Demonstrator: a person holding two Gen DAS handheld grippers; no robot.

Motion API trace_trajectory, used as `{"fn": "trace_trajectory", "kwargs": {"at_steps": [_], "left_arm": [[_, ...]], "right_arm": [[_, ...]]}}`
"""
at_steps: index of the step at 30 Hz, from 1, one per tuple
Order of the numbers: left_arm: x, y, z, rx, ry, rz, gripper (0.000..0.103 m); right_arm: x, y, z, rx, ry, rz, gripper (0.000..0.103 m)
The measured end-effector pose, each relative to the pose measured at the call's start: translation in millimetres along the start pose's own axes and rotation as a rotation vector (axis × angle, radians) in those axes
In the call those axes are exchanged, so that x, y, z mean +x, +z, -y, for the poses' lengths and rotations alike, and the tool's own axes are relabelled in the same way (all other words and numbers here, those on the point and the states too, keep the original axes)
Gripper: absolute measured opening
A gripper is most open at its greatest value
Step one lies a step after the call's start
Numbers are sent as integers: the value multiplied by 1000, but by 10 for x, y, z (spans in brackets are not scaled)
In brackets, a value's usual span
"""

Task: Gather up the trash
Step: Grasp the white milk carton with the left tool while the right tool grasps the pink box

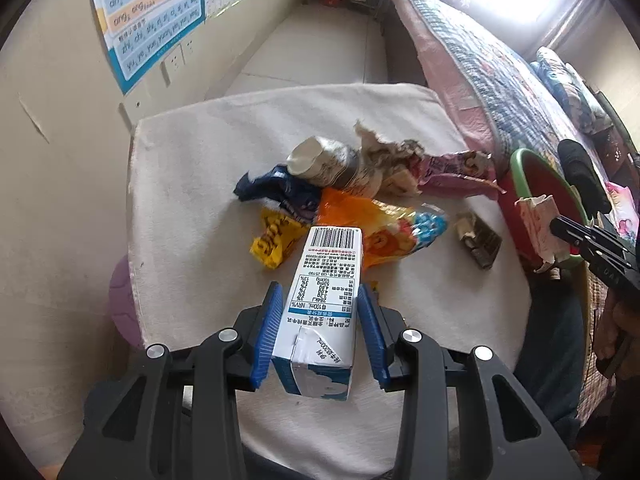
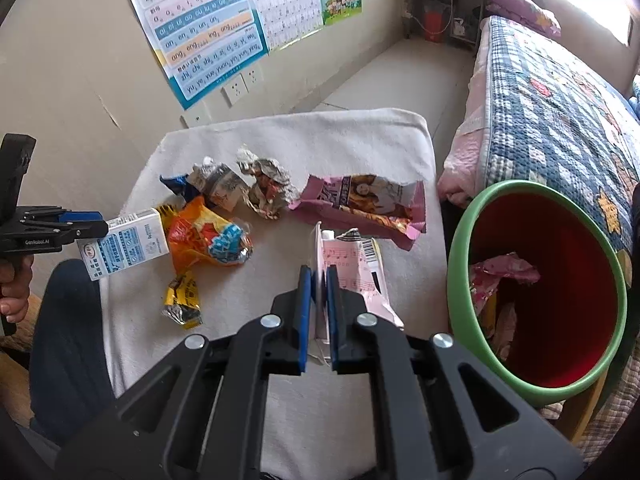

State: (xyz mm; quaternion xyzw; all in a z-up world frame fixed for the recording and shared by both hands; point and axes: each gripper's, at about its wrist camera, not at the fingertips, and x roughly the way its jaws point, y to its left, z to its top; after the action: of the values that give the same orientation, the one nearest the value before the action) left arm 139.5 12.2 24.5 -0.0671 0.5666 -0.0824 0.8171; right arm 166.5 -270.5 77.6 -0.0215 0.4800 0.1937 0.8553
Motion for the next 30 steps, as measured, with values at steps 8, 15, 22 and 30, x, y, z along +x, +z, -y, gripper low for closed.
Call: {"fn": "trace_trajectory", "kwargs": {"at_steps": [8, 15, 22, 30], "left_arm": [[-280, 188, 209, 33, -11, 67, 36], [-412, 355, 485, 78, -37, 104, 36], [-422, 516, 855, 123, -86, 117, 36], [-362, 705, 1405, 195, -135, 118, 36]], "right_arm": [[-201, 71, 34, 16, -1, 39, 8], [-376, 89, 179, 61, 5, 78, 8], [-524, 84, 412, 104, -15, 113, 8], [-754, 32, 819, 173, -57, 158, 8]]}}
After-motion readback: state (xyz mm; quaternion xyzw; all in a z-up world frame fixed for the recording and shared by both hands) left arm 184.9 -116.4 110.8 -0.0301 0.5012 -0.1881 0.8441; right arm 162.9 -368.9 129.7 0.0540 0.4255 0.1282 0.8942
